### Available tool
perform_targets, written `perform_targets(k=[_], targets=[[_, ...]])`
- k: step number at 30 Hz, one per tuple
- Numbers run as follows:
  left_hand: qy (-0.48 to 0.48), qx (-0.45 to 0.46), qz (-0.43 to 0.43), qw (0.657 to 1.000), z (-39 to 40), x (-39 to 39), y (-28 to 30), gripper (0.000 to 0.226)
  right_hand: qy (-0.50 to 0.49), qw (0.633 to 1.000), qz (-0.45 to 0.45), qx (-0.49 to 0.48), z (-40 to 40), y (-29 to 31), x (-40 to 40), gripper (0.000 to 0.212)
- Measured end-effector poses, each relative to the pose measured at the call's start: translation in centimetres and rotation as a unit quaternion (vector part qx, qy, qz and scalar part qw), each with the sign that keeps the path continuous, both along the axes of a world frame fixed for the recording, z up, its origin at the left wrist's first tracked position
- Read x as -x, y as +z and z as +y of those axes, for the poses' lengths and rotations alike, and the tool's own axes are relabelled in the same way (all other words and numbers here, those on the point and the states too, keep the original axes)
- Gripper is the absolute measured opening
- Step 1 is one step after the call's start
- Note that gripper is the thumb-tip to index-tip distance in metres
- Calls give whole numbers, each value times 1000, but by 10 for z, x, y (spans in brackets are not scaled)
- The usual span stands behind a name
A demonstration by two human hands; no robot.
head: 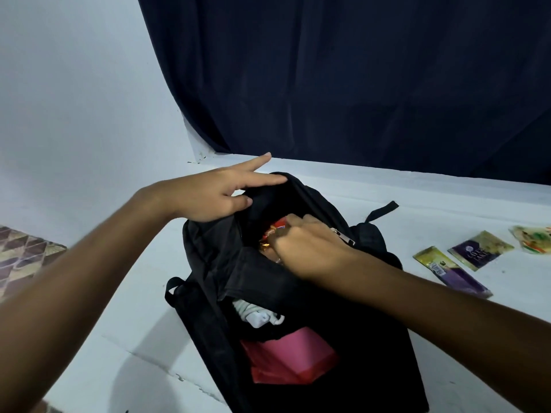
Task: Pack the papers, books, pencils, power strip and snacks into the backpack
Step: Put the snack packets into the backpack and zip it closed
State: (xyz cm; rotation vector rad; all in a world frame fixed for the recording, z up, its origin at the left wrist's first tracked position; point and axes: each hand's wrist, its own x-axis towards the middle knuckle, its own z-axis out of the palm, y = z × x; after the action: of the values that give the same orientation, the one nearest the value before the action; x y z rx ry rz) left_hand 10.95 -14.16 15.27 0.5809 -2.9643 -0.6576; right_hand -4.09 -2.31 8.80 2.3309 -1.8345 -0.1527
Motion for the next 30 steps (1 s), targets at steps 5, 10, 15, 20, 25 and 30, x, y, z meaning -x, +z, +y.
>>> perform_targets(k=[5,10,15,20,25,30], targets=[[10,-1,5,1000,-1,2,-3,68,0,999,35,-26,1,-9,0,31],[18,-5,9,1000,-5,4,-9,69,25,939,-339,-58,14,28,22,29],[21,-13,10,1000,-10,7,-12,70,-92,811,-552,170,19,43,99,30],[15,-17,14,1000,-12,11,-14,69,-379,878,-292,11,24,-50,207,31],[18,-18,11,1000,-14,13,-16,68,-451,873,-154,-106,56,-110,224,41],[13,-24,11,1000,-15,13,-18,69,-459,884,-72,-38,54,-129,220,42]])
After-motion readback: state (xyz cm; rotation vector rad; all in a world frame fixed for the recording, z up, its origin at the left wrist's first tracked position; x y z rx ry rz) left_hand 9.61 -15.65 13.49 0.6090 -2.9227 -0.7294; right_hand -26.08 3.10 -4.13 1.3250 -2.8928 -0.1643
